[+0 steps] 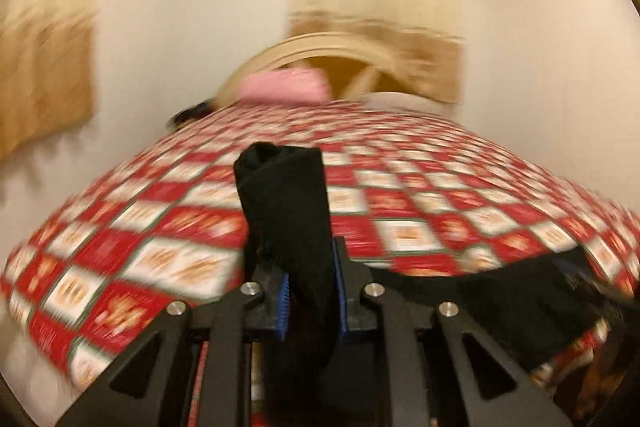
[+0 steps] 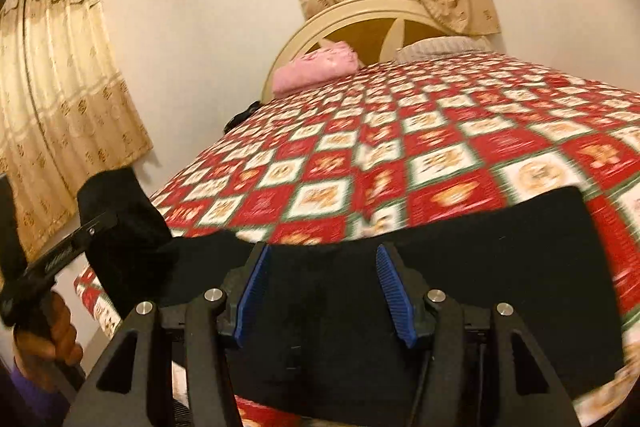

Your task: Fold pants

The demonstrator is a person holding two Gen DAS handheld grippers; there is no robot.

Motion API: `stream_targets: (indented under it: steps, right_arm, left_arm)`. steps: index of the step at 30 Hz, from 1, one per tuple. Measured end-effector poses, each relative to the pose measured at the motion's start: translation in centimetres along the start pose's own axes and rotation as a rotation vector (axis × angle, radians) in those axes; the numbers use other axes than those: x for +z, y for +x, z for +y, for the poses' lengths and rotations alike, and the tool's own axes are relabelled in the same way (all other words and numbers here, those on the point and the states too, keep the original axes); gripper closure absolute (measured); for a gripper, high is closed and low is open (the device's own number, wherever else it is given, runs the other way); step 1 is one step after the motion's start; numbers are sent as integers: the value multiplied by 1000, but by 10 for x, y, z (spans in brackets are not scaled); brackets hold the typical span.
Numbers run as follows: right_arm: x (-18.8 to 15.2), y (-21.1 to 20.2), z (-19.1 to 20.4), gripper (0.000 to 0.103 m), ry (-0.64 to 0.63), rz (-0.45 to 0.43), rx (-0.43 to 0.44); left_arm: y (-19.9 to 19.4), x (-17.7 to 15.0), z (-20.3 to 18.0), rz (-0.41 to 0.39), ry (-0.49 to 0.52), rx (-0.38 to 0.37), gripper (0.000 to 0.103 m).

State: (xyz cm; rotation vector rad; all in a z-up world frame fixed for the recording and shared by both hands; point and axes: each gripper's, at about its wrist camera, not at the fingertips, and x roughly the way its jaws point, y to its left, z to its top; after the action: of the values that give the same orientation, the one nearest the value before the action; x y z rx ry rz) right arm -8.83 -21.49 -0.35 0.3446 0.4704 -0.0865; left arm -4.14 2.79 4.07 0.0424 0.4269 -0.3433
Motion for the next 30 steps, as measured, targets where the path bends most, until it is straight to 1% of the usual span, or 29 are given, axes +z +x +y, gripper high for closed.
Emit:
stream_targets:
  steps: [3, 6, 7, 11, 14, 17, 18, 20, 21, 22, 24, 26, 28, 30]
  right_arm:
    - [7, -16, -21, 46, 16, -25, -57]
    - [8, -27, -41, 46, 45, -25, -88]
    - [6, -30, -46, 46, 51, -21, -94]
    - [0, -32, -57, 46, 65, 0, -116]
    - [-2, -28, -61, 46, 80, 12, -104]
    - [-4, -23, -59, 46, 77, 24, -90]
    - [-5, -21, -58, 46, 75, 30, -88]
    - [-8, -19, -57, 46, 76, 40, -84]
    - [-9, -18, -58, 46, 84, 46, -79]
    - [-9, -18, -59, 46, 94, 51, -74]
    - [-8, -20, -64, 46, 139, 59, -52]
    - [-4, -24, -72, 46, 198, 54, -13]
    - [1, -30, -82, 46, 283, 40, 57]
    - [3, -33, -85, 45, 341, 35, 102]
  left_arm:
    - [6, -2, -51, 5, 100, -135, 84]
    - [11, -13, -96, 21, 193, -239, 84]
    - [13, -18, -110, 25, 225, -263, 84]
    - [24, -42, -150, 56, 356, -297, 84]
    - [34, -60, -168, 74, 449, -276, 84]
    - [38, -68, -173, 106, 486, -270, 83]
    - [39, -69, -172, 114, 491, -279, 80]
    - [35, -69, -172, 112, 496, -303, 64]
    - [32, -69, -171, 124, 495, -337, 45]
    - [29, -68, -171, 129, 496, -354, 29]
    - [17, -64, -167, 106, 505, -371, 24]
    - [6, -53, -154, 90, 487, -383, 22]
    - [0, -42, -137, 72, 425, -361, 10]
    - [-6, -30, -107, 58, 326, -310, 4]
